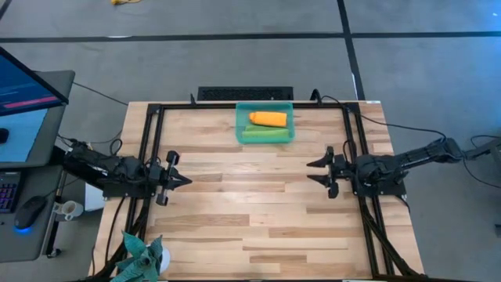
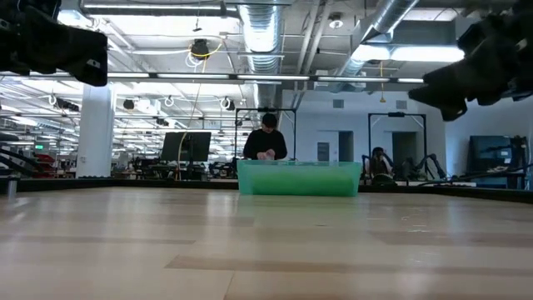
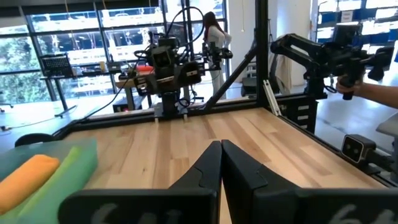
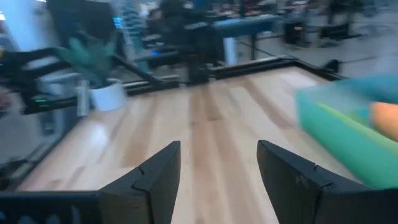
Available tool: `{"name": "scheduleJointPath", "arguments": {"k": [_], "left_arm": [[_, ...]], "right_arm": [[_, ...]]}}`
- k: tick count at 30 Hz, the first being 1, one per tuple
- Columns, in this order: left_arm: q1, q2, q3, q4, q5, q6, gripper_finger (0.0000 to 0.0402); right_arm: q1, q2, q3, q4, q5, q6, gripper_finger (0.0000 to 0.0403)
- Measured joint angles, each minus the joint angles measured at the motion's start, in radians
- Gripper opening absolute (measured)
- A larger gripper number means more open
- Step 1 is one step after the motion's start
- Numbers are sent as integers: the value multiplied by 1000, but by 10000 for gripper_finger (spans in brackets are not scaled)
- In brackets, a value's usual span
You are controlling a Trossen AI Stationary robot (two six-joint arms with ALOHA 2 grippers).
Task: Roll microfiber towels into tight, uniform cylinder then place into a basket
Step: Return to Home Position
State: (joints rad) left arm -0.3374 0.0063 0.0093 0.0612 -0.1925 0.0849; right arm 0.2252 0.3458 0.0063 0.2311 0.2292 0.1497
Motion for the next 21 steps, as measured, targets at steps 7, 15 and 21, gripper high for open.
{"name": "scheduleJointPath", "arguments": {"k": [7, 15, 21], "left_arm": [[0, 0, -1, 0, -1, 0, 0], [0, 0, -2, 0, -1, 0, 0], [0, 0, -2, 0, -1, 0, 0]], "right_arm": [[-55, 1, 0, -86, 87, 8, 232], [-77, 1, 0, -118, 86, 8, 232], [-77, 1, 0, -120, 84, 8, 232]]}}
